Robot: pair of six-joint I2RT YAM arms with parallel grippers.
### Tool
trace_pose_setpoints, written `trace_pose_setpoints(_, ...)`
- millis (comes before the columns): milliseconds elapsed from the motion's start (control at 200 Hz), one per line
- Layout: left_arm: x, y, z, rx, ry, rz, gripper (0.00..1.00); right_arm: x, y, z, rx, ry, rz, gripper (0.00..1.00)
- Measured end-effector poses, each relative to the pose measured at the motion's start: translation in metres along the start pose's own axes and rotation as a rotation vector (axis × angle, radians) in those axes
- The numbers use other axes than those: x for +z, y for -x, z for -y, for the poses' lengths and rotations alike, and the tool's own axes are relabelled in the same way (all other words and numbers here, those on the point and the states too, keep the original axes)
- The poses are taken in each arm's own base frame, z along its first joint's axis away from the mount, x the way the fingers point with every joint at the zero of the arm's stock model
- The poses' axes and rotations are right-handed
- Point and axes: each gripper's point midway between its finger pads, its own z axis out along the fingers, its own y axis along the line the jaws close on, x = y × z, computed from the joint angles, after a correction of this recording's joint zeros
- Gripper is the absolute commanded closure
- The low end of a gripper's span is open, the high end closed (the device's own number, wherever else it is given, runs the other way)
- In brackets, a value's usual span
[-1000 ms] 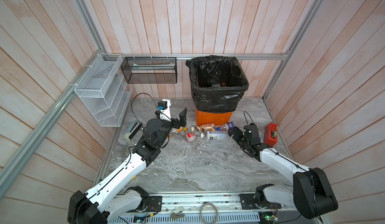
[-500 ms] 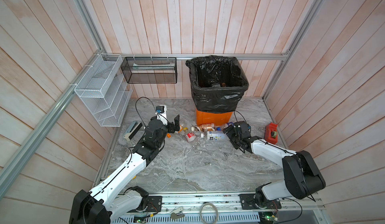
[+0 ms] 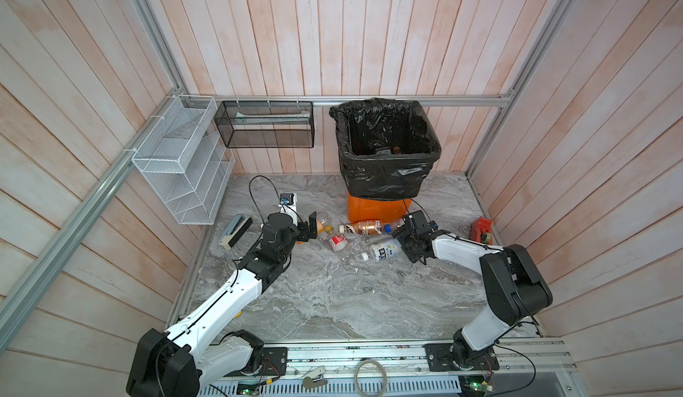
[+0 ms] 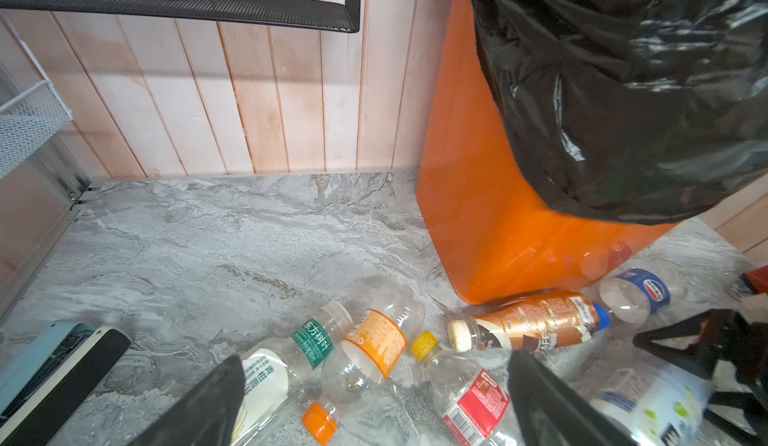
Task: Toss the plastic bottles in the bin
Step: 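Lower both grippers to the pile and grasp a clear bottle with the right, then lift the clear bottle with the right gripper and drop it into the bin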
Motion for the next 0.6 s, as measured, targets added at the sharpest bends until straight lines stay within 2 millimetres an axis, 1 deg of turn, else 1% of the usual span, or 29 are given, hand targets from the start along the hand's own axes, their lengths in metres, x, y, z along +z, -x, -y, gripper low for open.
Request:
trace_pose_setpoints(165, 0.002, -0.009, -0.014, -0.002, 0.037, -0.031, 0.00, -0.004, 0.001, 0.017, 0.014, -0.036, 0.026, 0.35)
trace_pose_setpoints(360, 0.003, -0.012, -0.025, -0.020, 0.066, -0.042, 0.00, -0.014, 0.005, 0.039, -0.004, -0.090, 0.062, 0.43)
trace_pose_setpoints(430, 0.004, -0.015, -0.032, -0.039, 0.085, -0.048, 0.00, -0.019, 0.007, 0.046, -0.021, -0.106, 0.077, 0.45)
trace_pose_setpoints(525, 0.004, -0.017, -0.045, -0.075, 0.117, -0.054, 0.00, -0.031, 0.015, 0.048, -0.047, -0.104, 0.114, 0.47)
trace_pose_setpoints(600, 0.005, -0.018, -0.053, -0.101, 0.139, -0.054, 0.00, -0.049, 0.027, 0.039, -0.058, -0.053, 0.165, 0.48)
